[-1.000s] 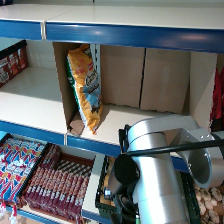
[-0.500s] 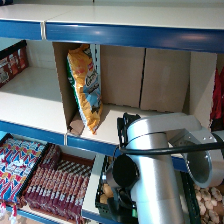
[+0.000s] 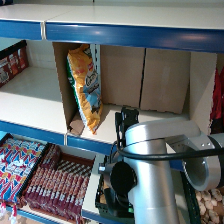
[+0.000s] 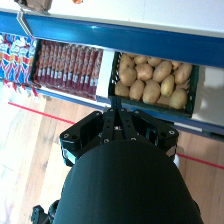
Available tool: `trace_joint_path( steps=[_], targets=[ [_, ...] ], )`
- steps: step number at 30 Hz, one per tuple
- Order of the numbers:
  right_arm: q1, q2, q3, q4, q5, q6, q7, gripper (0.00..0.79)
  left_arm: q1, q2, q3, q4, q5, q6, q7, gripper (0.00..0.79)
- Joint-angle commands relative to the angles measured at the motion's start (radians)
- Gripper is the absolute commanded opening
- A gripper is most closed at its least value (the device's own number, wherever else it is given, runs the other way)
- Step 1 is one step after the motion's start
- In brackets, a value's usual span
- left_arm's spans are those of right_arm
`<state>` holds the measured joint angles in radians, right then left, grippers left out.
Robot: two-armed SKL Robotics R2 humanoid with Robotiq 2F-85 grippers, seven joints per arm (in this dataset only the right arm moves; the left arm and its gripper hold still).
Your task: Pick up yellow crisps
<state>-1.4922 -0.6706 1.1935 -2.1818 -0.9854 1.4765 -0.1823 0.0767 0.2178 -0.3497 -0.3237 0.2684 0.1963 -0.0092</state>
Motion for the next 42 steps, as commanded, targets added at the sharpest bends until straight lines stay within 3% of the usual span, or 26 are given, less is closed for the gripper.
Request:
trace_joint_path(
  steps=[1,19,42],
  targets=[
    [0.007,0.011,0.001,0.0,0.045,-0.002,-0.001,0.002,0.0,0.0,0.0,0.0,0.0,0.0,0.0,0.0],
    [0.028,0.084,0.014,0.005,0.245,-0.005,-0.017,0.0,0.0,0.0,0.0,0.0,0.0,0.0,0.0,0.0],
    [0.049,0.159,0.002,0.052,0.424,-0.011,-0.03,0.0,0.0,0.0,0.0,0.0,0.0,0.0,0.0,0.0]
  ],
)
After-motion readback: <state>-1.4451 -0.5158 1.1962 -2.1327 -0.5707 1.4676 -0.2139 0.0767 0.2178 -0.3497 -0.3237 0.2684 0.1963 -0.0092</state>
